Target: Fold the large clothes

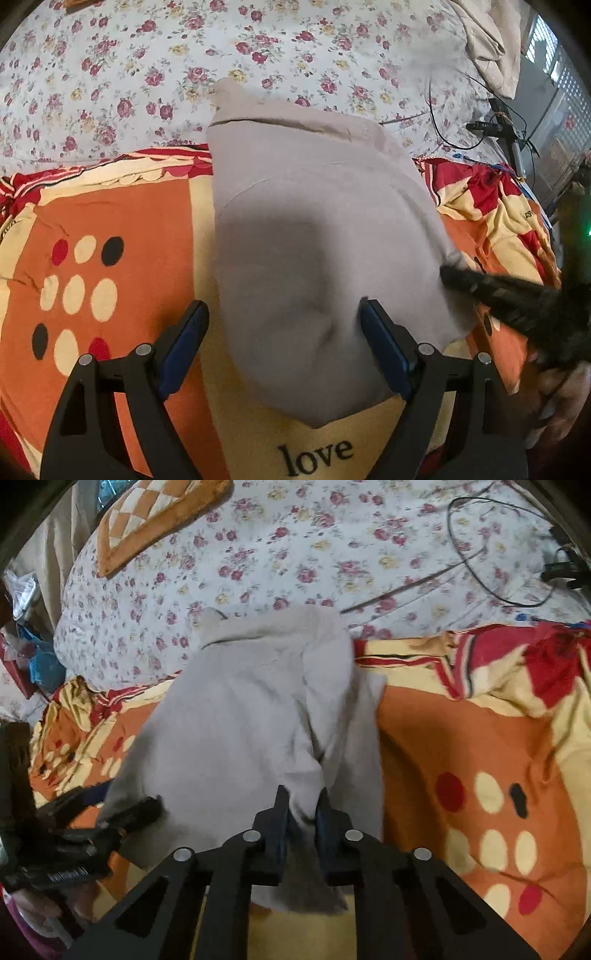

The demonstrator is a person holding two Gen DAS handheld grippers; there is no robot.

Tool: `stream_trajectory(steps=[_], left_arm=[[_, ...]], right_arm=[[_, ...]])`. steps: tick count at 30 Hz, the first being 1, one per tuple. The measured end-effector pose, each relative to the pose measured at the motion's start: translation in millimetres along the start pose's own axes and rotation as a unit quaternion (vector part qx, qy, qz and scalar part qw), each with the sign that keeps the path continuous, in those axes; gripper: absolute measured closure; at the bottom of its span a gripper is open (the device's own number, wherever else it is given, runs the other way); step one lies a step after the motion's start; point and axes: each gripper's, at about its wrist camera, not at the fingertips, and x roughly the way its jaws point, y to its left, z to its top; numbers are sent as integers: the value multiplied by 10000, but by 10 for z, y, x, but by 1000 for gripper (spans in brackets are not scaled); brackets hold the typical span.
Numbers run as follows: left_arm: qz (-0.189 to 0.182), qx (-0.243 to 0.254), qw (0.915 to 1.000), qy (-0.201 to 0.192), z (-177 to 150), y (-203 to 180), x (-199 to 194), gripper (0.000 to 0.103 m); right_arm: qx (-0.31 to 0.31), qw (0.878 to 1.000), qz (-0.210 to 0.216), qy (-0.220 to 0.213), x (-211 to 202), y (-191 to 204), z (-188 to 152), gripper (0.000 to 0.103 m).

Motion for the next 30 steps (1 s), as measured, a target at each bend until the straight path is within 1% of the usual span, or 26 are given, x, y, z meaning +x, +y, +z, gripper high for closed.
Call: stream_trajectory(steps=[2, 5, 7, 8, 9, 10, 11, 12, 14, 16, 18, 22, 23, 24, 25, 26, 27, 28, 30], left_arm=[[-54, -94, 9999, 34, 1, 23, -8, 18], [-247, -289, 9993, 31, 22, 115, -46, 18], [-488, -501, 9976, 10, 67, 208, -63, 18], [-635, -685, 9956, -19, 108, 279, -70, 18], [-715, -832, 9940, -33, 139, 327, -69, 17], [-810, -1052, 9911, -28, 195, 407, -53, 16], [-908, -1236, 9882, -19, 253, 477, -23, 16], [-985, -1346, 9860, -10, 305, 525, 12, 16], [-1114, -1476, 9827, 84, 397, 598, 125, 15], [-1364, -1574, 9777, 289, 454, 644, 275, 15], [-1663, -1732, 9691, 567, 485, 693, 490, 15], [-2124, -1851, 9547, 953, 489, 654, 816, 15], [-2140, -1816, 9546, 994, 491, 631, 841, 15], [-2082, -1669, 9589, 962, 506, 582, 838, 16], [-2053, -1537, 9621, 926, 520, 538, 806, 26], [-2003, -1412, 9656, 866, 531, 491, 738, 33], [-1984, -1328, 9679, 791, 541, 462, 649, 47], [-2023, -1223, 9689, 727, 554, 441, 545, 60], [-2077, -1072, 9700, 662, 559, 424, 305, 65]], right_arm=[[11, 9999, -88, 135, 100, -26, -51, 96], [74, 10000, 62, 17, -1, -44, -39, 95], [332, 9987, 327, -215, -125, -108, 10, 83], [494, 9972, 417, -372, -194, -154, 45, 74], [655, 9953, 480, -531, -253, -213, 91, 46], [801, 9929, 544, -688, -290, -275, 141, 20], [891, 9915, 563, -765, -294, -318, 178, 14], [962, 9904, 618, -781, -260, -366, 245, 13], [1032, 9897, 780, -610, -96, -434, 385, 13], [1191, 9871, 1004, -358, 141, -516, 512, 13], [1311, 9813, 1388, -229, 351, -573, 590, 13], [1312, 9756, 1756, 83, 712, -570, 668, 10], [1319, 9732, 1878, 171, 768, -553, 666, 10], [1275, 9708, 2007, 306, 836, -505, 669, 14], [1220, 9725, 1958, 311, 826, -465, 668, 26], [1154, 9734, 1960, 288, 803, -414, 670, 36], [1075, 9720, 2074, 260, 747, -350, 678, 56], [990, 9714, 2148, 189, 655, -284, 682, 67], [838, 9706, 2256, 93, 444, -142, 667, 72]])
